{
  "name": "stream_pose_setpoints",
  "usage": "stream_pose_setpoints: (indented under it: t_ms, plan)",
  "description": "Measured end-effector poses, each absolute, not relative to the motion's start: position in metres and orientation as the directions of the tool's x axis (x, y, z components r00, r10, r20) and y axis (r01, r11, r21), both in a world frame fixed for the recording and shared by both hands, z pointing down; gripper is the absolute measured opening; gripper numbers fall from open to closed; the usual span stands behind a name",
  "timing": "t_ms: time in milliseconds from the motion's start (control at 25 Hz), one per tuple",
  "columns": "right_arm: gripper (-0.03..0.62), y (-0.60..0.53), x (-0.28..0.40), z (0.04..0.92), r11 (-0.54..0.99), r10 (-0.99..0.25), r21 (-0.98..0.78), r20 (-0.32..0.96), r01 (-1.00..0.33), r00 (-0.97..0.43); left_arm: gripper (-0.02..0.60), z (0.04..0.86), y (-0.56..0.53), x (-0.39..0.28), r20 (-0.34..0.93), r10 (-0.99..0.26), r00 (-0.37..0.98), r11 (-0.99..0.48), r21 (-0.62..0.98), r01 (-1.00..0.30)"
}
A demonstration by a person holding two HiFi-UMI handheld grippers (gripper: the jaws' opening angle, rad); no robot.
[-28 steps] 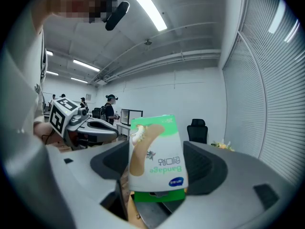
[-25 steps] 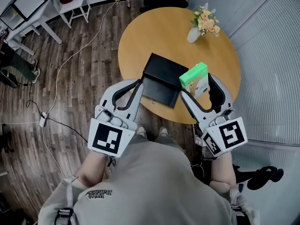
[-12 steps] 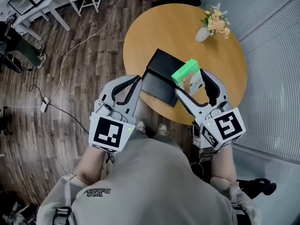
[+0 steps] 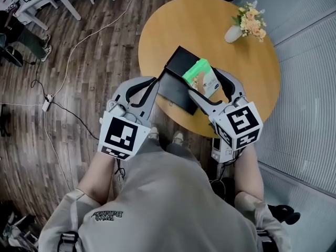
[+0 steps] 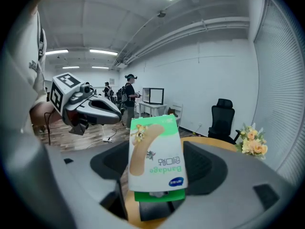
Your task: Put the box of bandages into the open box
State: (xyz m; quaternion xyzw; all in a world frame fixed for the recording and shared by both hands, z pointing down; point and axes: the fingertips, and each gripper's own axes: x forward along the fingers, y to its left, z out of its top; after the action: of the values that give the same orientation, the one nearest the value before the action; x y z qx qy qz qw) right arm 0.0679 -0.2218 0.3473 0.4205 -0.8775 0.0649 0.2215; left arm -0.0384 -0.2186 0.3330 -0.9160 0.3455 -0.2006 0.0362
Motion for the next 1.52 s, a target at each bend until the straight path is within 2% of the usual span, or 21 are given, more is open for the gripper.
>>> stream_pose_setpoints:
  t_ms: [600,880,1520]
  plan:
    - [0.334,-0.246,0.066,0.468,0.669,-0.583,0.029,0.640,-0.743,-0.500,0.023,0.404,-0.246,-0.033,0.428,-0.637,0.641,-0.739,-0.105,-0.665]
    - [0.334,-0.250,0.046,0.516,0.694,-0.495,-0.061,0.683,-0.717,-0.537,0.023,0.445,-0.248,-0.033,0.505,-0.585,0.635,-0.751,-0.042,-0.659]
    - [0.334,-0.243,0.044,0.615,0.714,-0.342,-0.101,0.813,-0.693,-0.471,0.023,0.529,-0.251,-0.033,0.624,-0.486,0.612,-0.753,0.057,-0.656]
